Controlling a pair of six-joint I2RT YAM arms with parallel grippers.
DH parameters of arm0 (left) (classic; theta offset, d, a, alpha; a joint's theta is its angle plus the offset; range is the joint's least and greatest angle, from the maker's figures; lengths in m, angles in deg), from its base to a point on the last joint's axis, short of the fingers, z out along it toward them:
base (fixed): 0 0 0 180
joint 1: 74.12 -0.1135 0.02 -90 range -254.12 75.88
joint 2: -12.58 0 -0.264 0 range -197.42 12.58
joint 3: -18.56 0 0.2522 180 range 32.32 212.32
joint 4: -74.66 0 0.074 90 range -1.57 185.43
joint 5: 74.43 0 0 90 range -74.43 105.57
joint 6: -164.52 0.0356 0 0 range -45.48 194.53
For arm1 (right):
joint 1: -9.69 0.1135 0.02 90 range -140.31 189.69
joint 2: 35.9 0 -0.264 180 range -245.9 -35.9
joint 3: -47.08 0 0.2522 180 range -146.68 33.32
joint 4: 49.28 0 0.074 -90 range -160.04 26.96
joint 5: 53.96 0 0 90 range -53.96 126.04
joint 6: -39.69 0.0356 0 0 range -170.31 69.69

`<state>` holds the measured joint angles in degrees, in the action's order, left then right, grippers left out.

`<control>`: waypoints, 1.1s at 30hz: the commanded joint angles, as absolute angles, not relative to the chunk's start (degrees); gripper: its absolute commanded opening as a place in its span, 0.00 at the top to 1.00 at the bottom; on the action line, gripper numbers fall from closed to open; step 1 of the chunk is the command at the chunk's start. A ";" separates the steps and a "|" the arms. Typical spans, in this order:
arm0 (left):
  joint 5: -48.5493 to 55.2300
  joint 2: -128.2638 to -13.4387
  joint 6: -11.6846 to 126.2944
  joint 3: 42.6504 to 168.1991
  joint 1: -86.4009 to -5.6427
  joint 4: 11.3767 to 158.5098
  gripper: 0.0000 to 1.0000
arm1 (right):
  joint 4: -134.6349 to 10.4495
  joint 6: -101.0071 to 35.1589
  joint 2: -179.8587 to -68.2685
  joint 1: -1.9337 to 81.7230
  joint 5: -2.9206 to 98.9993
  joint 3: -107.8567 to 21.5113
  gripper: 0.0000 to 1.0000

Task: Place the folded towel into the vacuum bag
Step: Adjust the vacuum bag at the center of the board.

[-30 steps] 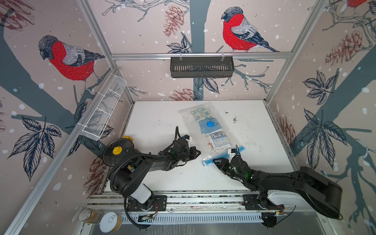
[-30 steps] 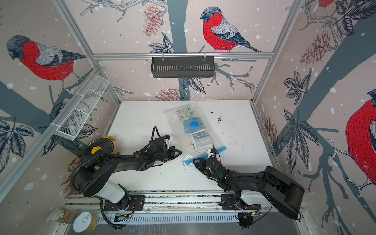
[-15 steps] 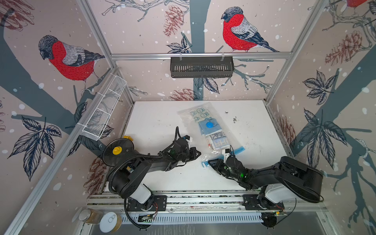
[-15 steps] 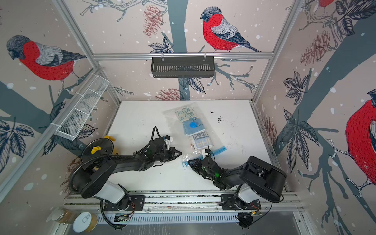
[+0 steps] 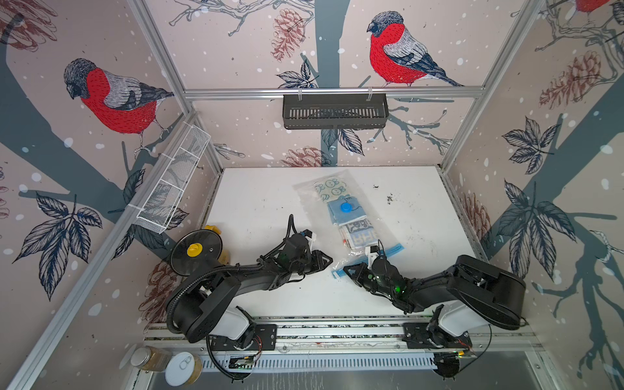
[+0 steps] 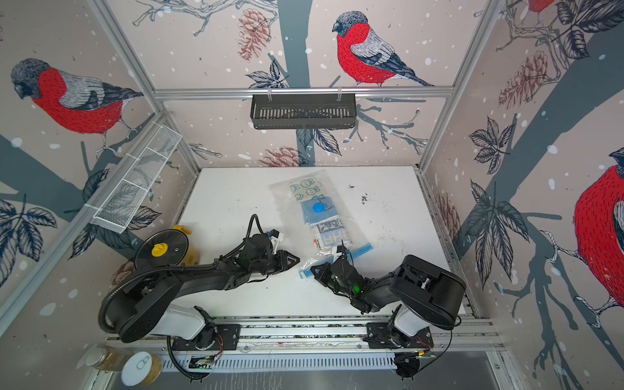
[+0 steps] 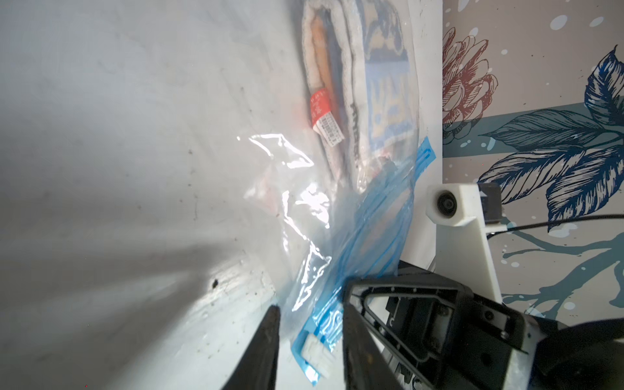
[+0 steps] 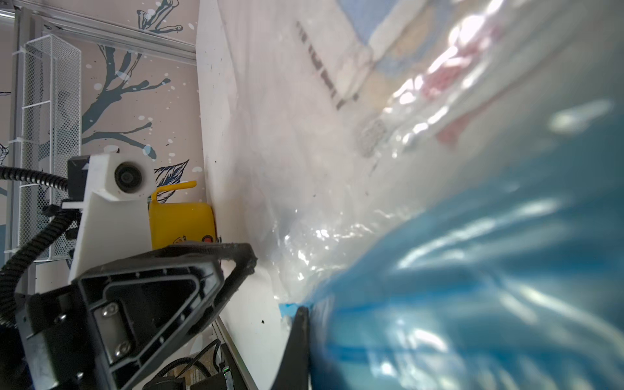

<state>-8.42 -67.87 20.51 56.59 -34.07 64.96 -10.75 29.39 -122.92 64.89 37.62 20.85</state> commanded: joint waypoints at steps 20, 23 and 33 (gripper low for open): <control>-7.42 -62.87 11.54 48.00 -32.28 54.19 0.63 | -8.41 29.84 -128.47 66.81 40.70 16.72 0.97; -6.78 -65.25 10.61 48.07 -32.37 53.14 0.57 | -9.20 29.84 -127.68 66.98 40.28 16.96 0.97; -2.65 -65.33 11.16 49.95 -32.97 54.51 0.45 | -10.06 29.57 -126.60 67.00 40.08 17.06 0.97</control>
<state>-3.94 -65.20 11.41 49.20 -32.65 57.38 -10.40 29.41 -126.92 66.88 40.05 16.98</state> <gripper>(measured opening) 0.555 0.050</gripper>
